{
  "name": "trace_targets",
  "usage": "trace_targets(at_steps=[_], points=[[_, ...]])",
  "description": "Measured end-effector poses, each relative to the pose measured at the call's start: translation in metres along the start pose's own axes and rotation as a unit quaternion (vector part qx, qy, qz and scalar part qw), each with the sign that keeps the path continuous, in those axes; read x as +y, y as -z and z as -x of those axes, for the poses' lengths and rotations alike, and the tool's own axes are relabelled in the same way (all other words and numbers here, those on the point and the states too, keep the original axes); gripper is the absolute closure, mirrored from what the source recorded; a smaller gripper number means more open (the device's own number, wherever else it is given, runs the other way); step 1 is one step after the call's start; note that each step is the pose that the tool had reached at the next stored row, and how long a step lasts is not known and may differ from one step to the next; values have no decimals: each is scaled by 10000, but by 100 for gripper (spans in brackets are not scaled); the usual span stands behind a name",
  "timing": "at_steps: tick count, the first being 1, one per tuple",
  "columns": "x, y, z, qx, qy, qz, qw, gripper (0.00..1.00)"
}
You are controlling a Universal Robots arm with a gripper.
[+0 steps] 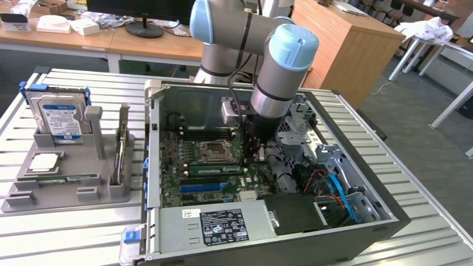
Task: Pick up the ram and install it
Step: 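Insert the ram into the slot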
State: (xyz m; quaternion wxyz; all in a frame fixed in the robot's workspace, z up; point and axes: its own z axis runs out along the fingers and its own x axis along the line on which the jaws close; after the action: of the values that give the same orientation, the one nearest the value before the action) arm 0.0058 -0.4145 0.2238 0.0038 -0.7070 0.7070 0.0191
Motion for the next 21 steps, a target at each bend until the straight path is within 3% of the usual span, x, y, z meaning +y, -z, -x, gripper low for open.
trace_targets(at_steps=[17, 21], points=[[0, -19, -1, 0, 0, 1, 10000, 90], [1, 21, 1, 2, -1, 1, 10000, 90]])
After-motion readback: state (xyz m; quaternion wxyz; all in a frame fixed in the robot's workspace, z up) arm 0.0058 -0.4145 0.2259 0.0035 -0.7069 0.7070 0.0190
